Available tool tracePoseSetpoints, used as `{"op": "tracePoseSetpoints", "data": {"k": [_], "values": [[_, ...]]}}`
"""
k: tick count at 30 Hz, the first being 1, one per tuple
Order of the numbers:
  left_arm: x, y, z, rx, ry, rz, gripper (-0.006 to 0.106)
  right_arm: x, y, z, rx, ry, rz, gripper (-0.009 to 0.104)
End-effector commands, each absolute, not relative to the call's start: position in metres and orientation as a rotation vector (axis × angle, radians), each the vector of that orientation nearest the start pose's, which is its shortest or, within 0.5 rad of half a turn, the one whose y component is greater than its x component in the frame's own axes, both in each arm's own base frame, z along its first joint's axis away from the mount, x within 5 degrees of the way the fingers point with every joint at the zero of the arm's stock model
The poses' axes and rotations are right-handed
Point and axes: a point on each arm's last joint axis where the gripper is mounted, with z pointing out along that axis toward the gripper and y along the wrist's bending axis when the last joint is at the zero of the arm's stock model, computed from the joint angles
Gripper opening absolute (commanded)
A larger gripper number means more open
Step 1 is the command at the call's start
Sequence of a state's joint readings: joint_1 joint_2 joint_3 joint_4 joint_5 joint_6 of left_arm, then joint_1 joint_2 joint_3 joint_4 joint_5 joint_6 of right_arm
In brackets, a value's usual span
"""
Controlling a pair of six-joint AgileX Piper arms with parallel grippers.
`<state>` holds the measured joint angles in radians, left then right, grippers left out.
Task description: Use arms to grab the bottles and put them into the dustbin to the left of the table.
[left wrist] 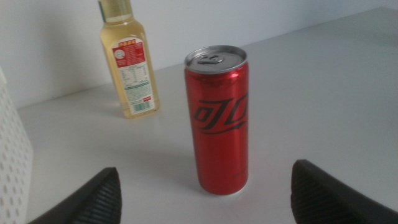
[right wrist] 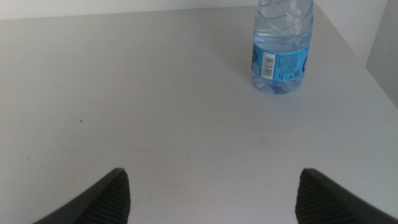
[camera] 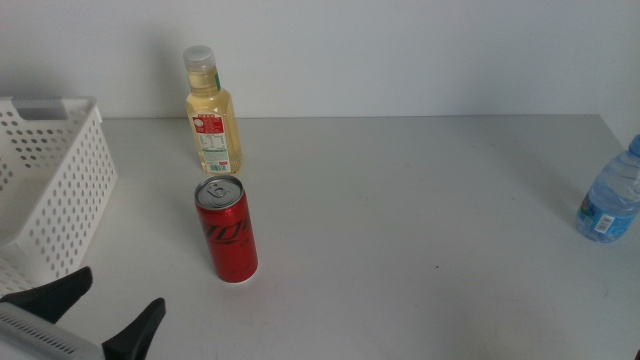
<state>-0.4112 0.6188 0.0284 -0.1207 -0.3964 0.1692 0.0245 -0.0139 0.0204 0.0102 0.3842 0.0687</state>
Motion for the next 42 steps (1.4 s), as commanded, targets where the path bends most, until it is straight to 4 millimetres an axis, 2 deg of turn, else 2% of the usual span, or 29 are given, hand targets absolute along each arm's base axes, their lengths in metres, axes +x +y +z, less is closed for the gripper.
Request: {"op": "tracePoseSetpoints", "data": {"k": [1,6,12,36,42], "values": [[0.107,-0.045,0.196,0.336,1.603,-0.261,0.093,0.052,0.001,0.179,0.037,1.790,0.055,0.069],[0.122,-0.056,0.189,0.351,1.586,-0.264,0.093,0.052,0.001,0.179,0.037,1.790,0.055,0.069],[0.134,-0.059,0.186,0.306,1.495,-0.238,0.093,0.052,0.001,0.179,0.037,1.790,0.055,0.069],[0.138,-0.061,0.186,0.299,1.462,-0.244,0.093,0.052,0.001,0.179,0.037,1.790,0.055,0.069],[0.146,-0.066,0.182,0.273,1.505,-0.273,0.093,0.052,0.001,0.179,0.037,1.790,0.055,0.069]]}}
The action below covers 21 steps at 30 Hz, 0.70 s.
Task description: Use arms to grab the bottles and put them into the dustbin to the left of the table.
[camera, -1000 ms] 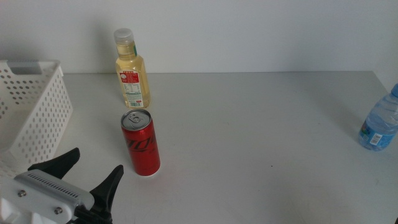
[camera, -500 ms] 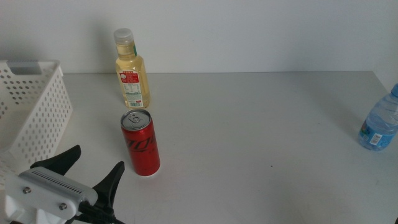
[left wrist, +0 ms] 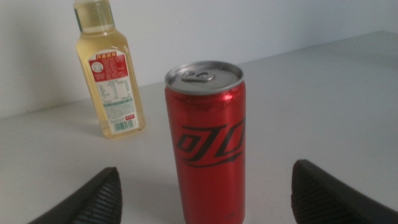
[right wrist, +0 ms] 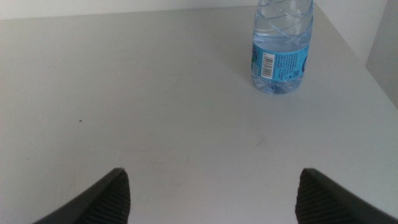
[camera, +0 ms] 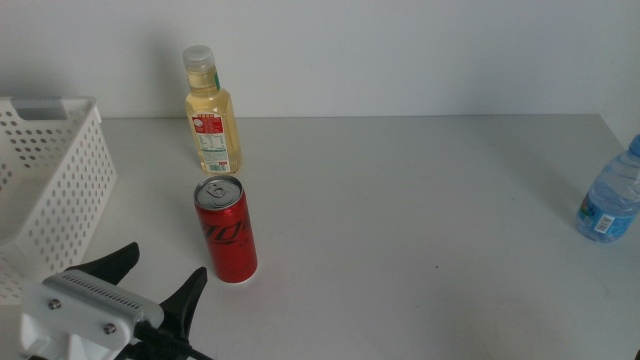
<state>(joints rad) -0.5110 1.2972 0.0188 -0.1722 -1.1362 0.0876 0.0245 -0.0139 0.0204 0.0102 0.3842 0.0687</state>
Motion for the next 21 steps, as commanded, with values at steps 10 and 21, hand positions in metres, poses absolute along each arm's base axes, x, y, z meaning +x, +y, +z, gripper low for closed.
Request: {"op": "tracePoseSetpoints", "data": {"k": [10,21], "values": [[0.176,-0.084,0.174,0.280,1.541,-0.286,0.093,0.052,0.001,0.179,0.037,1.790,0.055,0.069],[0.203,-0.094,0.167,0.266,1.562,-0.288,0.093,0.052,0.001,0.179,0.037,1.790,0.055,0.069]]}}
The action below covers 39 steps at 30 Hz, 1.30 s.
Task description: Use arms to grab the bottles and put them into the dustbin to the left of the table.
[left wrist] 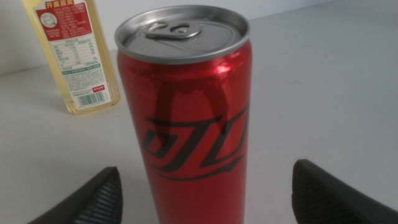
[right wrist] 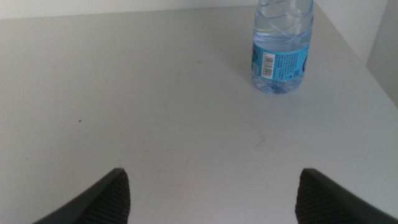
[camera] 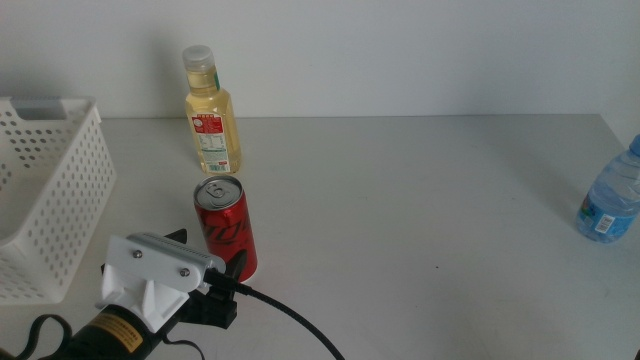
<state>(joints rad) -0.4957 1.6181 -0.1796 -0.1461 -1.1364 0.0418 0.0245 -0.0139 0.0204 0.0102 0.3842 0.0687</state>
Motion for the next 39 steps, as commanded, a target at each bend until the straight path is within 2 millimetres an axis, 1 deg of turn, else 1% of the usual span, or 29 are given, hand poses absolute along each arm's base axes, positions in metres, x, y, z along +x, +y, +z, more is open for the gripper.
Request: {"op": "tracePoseSetpoints", "data": {"k": [1,6,9,26,30,34,37,39], "values": [[0.206,-0.093,0.166,0.273,1.560,-0.290,0.093,0.052,0.001,0.179,0.037,1.790,0.055,0.069],[0.219,-0.088,0.165,0.294,1.558,-0.304,0.093,0.052,0.001,0.179,0.037,1.790,0.055,0.069],[0.228,-0.087,0.166,0.296,1.550,-0.328,0.093,0.052,0.001,0.179,0.037,1.790,0.055,0.069],[0.268,-0.105,0.146,0.301,1.563,-0.375,0.093,0.052,0.001,0.179,0.037,1.790,0.055,0.069],[0.274,-0.107,0.146,0.292,1.555,-0.383,0.093,0.052,0.001,0.179,0.037,1.790,0.055,0.069],[0.276,-0.108,0.147,0.290,1.549,-0.384,0.087,0.052,0.001,0.179,0.037,1.790,0.055,0.069],[0.276,-0.108,0.147,0.290,1.549,-0.384,0.077,0.052,0.001,0.179,0.037,1.790,0.055,0.069],[0.276,-0.108,0.147,0.290,1.549,-0.384,0.068,0.052,0.001,0.179,0.037,1.790,0.055,0.069]]}}
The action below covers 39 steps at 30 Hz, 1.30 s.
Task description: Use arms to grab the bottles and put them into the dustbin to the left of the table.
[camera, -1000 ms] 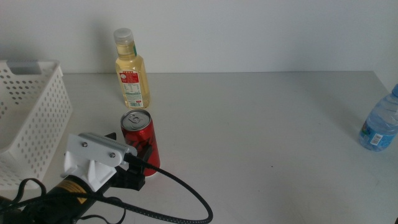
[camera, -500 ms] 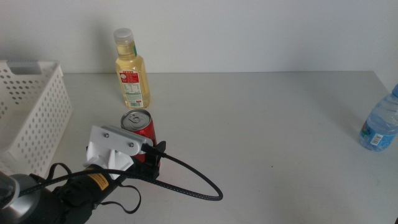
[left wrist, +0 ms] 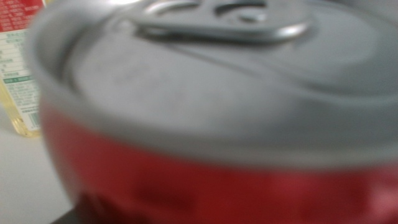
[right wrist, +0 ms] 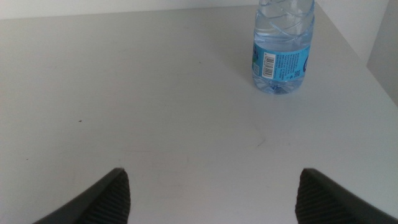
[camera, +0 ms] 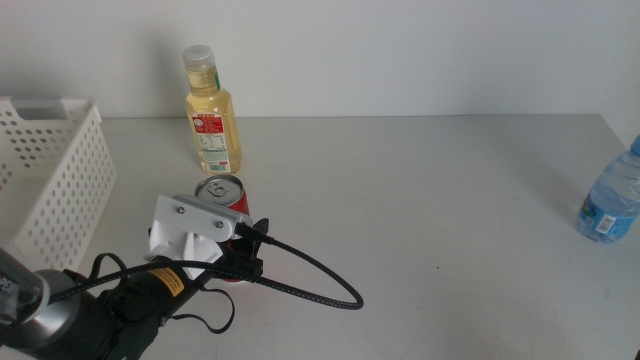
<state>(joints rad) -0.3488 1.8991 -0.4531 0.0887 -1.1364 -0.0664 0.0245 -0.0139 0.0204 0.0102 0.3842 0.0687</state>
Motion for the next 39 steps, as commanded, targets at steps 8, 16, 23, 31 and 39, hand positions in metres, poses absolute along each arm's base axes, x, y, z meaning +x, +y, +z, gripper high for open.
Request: {"op": "tracePoseSetpoints", "data": {"k": [8,16,23,31,39], "values": [[0.274,-0.109,0.147,0.235,1.577,-0.465,0.007,0.052,0.001,0.179,0.037,1.790,0.055,0.069],[0.267,-0.109,0.171,0.301,1.663,-0.453,-0.002,0.052,0.001,0.179,0.037,1.790,0.055,0.069],[0.253,-0.104,0.205,0.322,1.774,-0.426,-0.002,0.052,0.001,0.179,0.037,1.790,0.055,0.069],[0.252,-0.097,0.258,0.293,1.951,-0.342,-0.002,0.052,0.001,0.179,0.037,1.790,0.055,0.069],[0.258,-0.087,0.316,0.227,2.022,-0.202,-0.002,0.052,0.001,0.179,0.037,1.790,0.055,0.069]]}}
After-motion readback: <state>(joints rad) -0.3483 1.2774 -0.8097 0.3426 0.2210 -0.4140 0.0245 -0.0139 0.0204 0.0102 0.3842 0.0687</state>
